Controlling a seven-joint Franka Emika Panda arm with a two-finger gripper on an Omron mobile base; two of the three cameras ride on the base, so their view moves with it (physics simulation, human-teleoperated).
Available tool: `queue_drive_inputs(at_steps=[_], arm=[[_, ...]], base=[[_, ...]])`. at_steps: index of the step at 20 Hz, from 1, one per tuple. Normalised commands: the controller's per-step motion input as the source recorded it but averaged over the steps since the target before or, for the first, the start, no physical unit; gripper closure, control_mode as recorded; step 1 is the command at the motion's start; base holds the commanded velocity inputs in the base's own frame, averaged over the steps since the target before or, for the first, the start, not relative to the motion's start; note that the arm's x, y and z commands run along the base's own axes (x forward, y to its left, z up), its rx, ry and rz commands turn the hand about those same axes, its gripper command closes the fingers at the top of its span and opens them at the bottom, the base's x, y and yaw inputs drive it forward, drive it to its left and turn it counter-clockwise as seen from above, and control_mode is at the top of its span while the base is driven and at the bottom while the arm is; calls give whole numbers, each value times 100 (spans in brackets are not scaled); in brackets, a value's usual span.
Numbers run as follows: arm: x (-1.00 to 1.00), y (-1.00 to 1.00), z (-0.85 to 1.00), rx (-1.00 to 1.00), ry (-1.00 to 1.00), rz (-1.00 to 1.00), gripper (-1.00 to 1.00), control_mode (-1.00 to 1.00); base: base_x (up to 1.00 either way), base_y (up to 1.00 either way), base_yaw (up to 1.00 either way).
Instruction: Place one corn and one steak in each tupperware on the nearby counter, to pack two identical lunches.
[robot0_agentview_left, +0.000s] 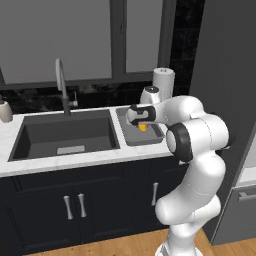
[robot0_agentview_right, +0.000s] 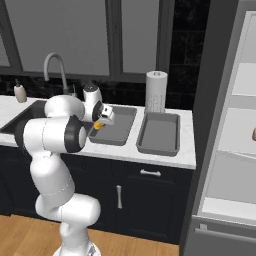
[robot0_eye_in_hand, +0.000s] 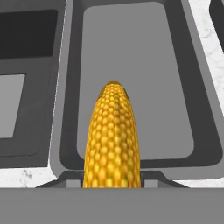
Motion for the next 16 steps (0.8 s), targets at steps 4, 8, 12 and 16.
queue_drive_inputs(at_steps=[4,8,12,16], arm=[[0,0,0,0,-4,1,100,-100],[0,0,0,0,-9,2,100,-100],[0,0,-6,0,-6,1,100,-100],[1,0,-12,0,-1,1,100,-100]], base=[[0,0,0],[0,0,0],[0,0,0],[0,0,0]])
